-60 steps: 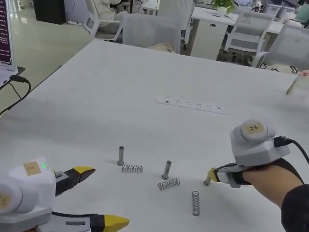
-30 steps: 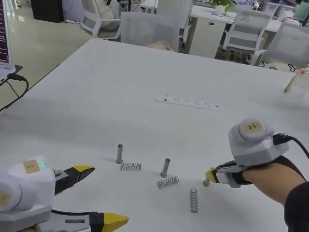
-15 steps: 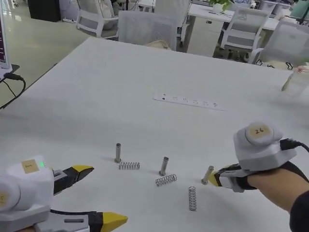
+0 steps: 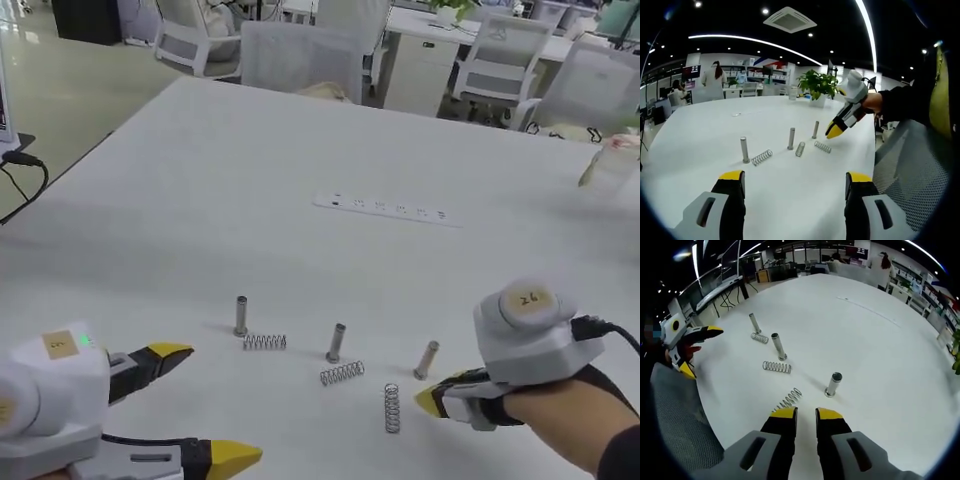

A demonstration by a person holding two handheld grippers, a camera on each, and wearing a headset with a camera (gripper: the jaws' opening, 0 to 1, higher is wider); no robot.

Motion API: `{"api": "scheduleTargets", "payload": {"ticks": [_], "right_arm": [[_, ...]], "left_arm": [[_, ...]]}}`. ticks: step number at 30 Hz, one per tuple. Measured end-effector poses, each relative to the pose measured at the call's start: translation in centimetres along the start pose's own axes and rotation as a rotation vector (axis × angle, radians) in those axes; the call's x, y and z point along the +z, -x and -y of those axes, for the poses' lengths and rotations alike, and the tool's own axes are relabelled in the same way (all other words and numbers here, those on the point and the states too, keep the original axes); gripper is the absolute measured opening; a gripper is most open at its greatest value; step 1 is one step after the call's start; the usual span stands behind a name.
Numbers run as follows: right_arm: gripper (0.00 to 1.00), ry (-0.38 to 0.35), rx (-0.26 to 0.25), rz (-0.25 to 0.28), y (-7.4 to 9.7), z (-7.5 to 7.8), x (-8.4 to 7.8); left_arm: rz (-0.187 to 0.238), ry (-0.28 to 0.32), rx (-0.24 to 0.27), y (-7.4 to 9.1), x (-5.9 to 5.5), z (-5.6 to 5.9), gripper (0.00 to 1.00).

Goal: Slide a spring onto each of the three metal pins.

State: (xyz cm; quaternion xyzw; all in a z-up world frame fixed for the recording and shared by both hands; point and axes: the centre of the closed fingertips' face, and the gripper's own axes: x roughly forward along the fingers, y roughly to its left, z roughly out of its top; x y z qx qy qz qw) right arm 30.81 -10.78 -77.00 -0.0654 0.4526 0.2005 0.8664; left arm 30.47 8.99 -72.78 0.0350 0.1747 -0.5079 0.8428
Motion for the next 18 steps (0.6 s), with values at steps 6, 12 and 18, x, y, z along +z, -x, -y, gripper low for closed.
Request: {"api": "scheduleTargets", "payload": {"ticks": [6,12,18], "right_arm": [[0.13,0.017,0.017,0.005,-0.4,-0.8,0.9],[0.14,-0.003,0.035,-0.007,-1.1,-1.1,1.0],[0.16,-0.025,0.030,-0.030,-1.8,-1.2,0.7]], "left_arm": [[0.000,0.001,0.002,0.0,0.0,-0.1,0.79],[-0.002,0.001,0.003,0.1,-0.1,-0.2,0.78],[-0.001,0.003,0.004,0.1,-0.1,-0.3,0.77]]}}
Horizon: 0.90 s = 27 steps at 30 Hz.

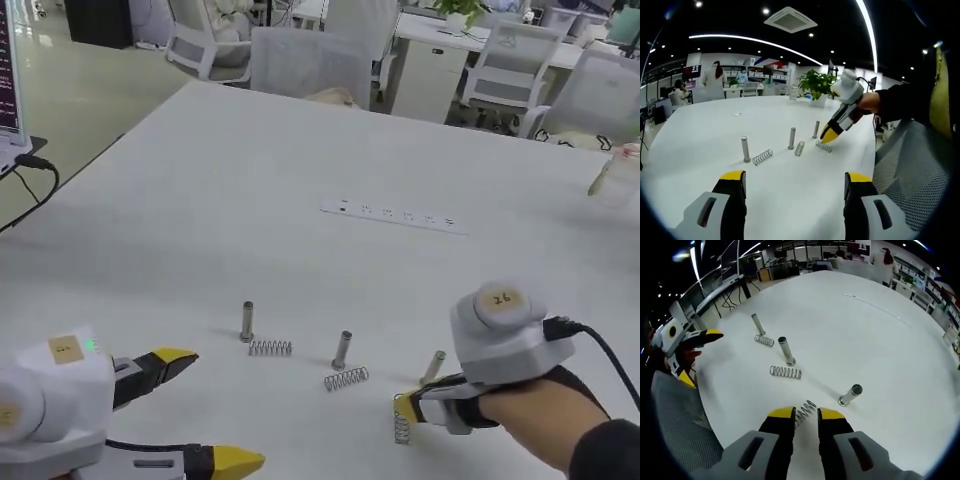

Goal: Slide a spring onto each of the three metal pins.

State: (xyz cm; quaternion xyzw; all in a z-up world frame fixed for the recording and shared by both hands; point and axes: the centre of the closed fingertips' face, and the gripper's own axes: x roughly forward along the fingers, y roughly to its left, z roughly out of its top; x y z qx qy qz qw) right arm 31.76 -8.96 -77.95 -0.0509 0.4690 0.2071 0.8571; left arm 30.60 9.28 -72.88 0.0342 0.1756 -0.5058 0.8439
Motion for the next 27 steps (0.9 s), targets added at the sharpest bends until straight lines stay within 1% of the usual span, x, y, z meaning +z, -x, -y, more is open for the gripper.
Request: {"api": "scheduleTargets", "payload": {"ticks": [1,3,7,8,15,20,21,22,24,25,26,27], "right_arm": [[0.15,0.001,-0.004,-0.012,-0.2,0.0,-0.1],[0.15,0.001,-0.010,-0.020,-0.3,0.0,-0.1],[0.16,-0.009,-0.004,-0.035,-0.8,-0.2,0.0],[0.16,-0.013,0.000,-0.048,-1.0,-0.4,-0.2],[0.16,0.007,-0.001,-0.065,-1.7,-0.8,0.1],[0.15,0.049,-0.011,-0.087,-2.3,-1.2,0.2],[0.15,0.074,-0.019,-0.085,-2.3,-1.2,0.4],[0.14,0.072,-0.021,-0.091,-2.3,-1.3,0.3],[0.14,0.100,-0.028,-0.094,-2.3,-1.4,0.5],[0.13,0.130,-0.028,-0.100,-2.3,-1.4,0.4],[0.13,0.139,-0.037,-0.105,-2.3,-1.4,0.4],[0.13,0.154,-0.035,-0.110,-2.3,-1.6,0.3]], "left_arm": [[0.000,0.001,0.000,0.0,0.0,0.0,0.77],[0.000,0.001,-0.001,0.0,-0.1,-0.1,0.77],[0.001,0.000,-0.001,0.0,-0.2,-0.2,0.77],[0.001,0.001,-0.001,0.0,-0.2,-0.2,0.77],[0.002,0.002,0.000,0.0,-0.2,-0.4,0.76],[0.003,0.004,0.003,0.0,-0.3,-0.4,0.76],[0.005,0.005,0.003,0.0,-0.2,-0.4,0.76],[0.004,0.004,0.004,0.1,-0.3,-0.4,0.76],[0.003,0.003,0.004,0.1,-0.3,-0.4,0.76],[0.003,0.002,0.004,0.1,-0.3,-0.4,0.76],[0.004,0.003,0.005,0.1,-0.3,-0.4,0.76],[0.005,0.004,0.005,0.1,-0.2,-0.4,0.76]]}}
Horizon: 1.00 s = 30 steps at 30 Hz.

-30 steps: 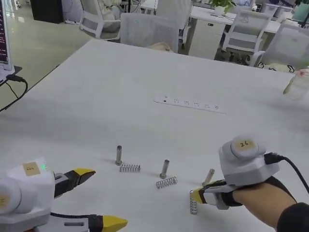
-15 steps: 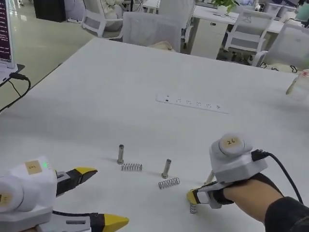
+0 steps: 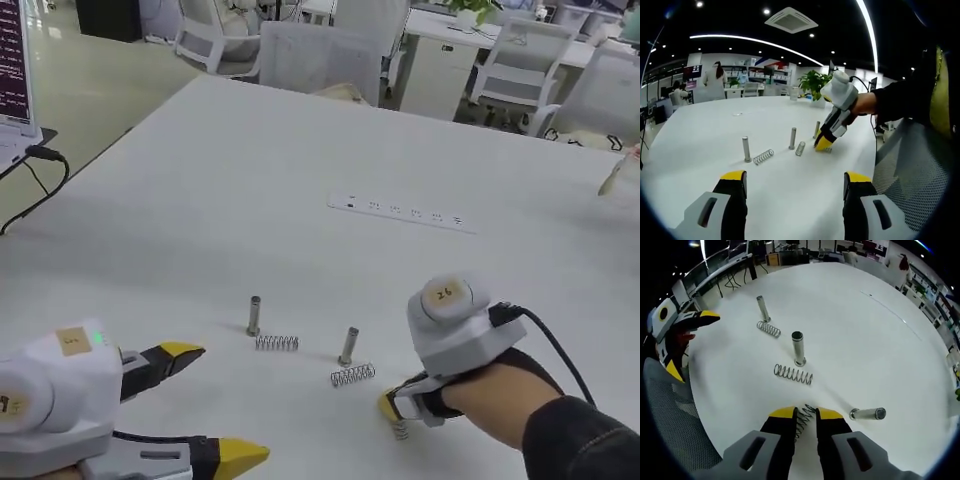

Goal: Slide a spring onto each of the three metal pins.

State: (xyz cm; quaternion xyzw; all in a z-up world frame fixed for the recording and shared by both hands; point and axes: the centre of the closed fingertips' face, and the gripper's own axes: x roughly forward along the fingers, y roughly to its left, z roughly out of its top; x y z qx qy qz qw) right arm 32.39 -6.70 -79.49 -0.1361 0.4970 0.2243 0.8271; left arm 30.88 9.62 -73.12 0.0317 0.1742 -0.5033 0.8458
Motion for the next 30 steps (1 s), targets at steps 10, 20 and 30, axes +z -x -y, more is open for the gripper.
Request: {"api": "scheduleTargets", "payload": {"ticks": [10,20,30], "right_arm": [[0.12,0.013,-0.004,-0.001,0.1,0.0,0.0],[0.08,0.087,-0.031,-0.025,-0.1,-0.3,0.0],[0.08,0.011,0.019,0.085,2.2,-0.8,1.5]], "left_arm": [[0.002,0.002,0.001,0.0,0.1,0.1,0.75],[0.000,-0.001,-0.005,0.0,0.1,0.3,0.75],[-0.003,-0.015,-0.031,0.1,0.6,1.0,0.72]]}}
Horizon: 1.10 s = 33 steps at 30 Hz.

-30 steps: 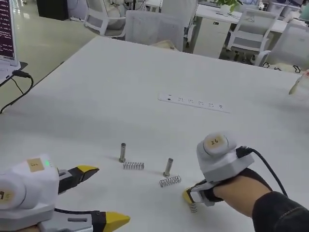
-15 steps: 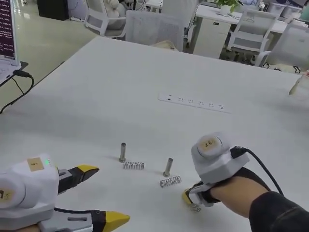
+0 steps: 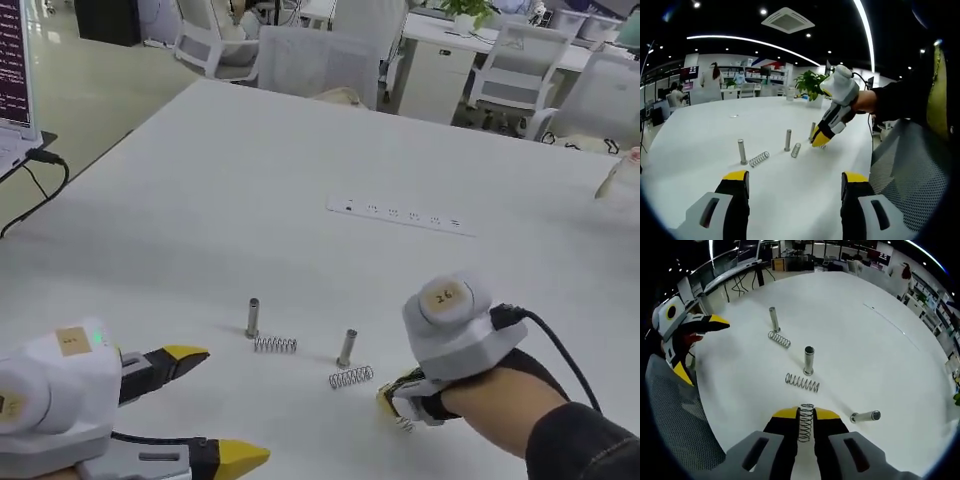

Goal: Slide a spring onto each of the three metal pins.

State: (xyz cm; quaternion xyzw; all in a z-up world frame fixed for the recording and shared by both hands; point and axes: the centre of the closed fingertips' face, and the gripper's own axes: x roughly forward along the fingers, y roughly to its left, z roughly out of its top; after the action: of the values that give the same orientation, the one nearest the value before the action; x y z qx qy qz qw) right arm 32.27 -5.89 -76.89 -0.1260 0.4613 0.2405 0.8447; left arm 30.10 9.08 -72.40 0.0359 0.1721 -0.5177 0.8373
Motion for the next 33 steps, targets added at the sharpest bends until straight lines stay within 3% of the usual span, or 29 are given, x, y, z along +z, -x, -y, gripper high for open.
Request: {"api": "scheduleTargets", "payload": {"ticks": [4,8,14,17,21,24,28,33], "right_arm": [[0.08,-0.021,0.026,0.053,1.1,-0.6,0.9],[0.08,-0.067,0.081,0.153,2.7,-1.7,2.8],[0.08,-0.120,0.173,0.287,5.2,-3.8,6.0],[0.08,-0.125,0.210,0.330,6.2,-4.8,7.2],[0.08,-0.134,0.262,0.410,7.9,-6.5,9.4],[0.08,-0.147,0.315,0.477,9.3,-7.8,11.1],[0.08,-0.136,0.355,0.519,10.5,-9.0,12.4],[0.08,-0.134,0.416,0.555,11.3,-10.5,13.3]], "left_arm": [[-0.001,-0.002,-0.010,0.1,0.2,0.2,0.70],[0.003,-0.010,-0.037,0.2,0.9,0.9,0.66],[0.034,0.021,-0.078,0.5,2.5,1.9,0.62],[0.051,0.028,-0.091,0.8,3.3,2.2,0.58],[0.080,0.039,-0.127,1.0,4.8,3.0,0.52],[0.126,0.056,-0.153,1.2,6.5,3.4,0.49],[0.160,0.070,-0.170,1.5,7.9,3.6,0.43],[0.209,0.077,-0.205,1.6,10.3,4.4,0.38]]}}
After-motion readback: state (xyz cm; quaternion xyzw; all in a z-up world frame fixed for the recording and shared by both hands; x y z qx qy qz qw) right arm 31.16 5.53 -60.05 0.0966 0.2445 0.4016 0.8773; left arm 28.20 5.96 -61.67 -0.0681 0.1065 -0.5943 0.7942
